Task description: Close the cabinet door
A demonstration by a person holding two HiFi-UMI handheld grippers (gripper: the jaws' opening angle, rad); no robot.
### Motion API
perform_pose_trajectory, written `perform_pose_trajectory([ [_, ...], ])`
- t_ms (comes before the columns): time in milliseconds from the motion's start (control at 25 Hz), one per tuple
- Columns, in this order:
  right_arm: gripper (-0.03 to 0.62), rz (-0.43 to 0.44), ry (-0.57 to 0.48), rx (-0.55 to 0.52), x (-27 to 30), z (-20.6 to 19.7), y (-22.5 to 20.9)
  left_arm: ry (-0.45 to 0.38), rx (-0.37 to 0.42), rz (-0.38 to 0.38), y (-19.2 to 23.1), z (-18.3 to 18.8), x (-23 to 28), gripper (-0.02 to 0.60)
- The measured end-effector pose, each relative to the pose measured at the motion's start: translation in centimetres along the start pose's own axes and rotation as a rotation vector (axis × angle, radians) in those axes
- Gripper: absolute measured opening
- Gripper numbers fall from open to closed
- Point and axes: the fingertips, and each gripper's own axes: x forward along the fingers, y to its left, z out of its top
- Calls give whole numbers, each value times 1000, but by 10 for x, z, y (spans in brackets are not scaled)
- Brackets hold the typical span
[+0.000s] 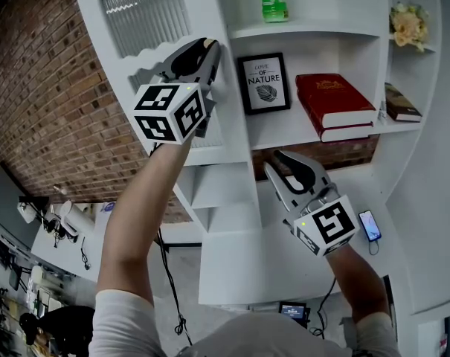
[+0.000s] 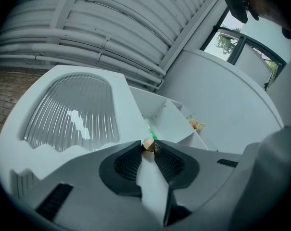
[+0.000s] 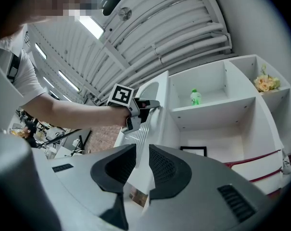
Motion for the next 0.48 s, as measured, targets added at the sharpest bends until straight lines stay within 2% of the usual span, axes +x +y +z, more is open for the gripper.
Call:
perform_pose_trajectory([
  [480, 98, -19, 15, 0, -2, -9, -6, 32, 26, 13, 7, -14, 15, 84],
])
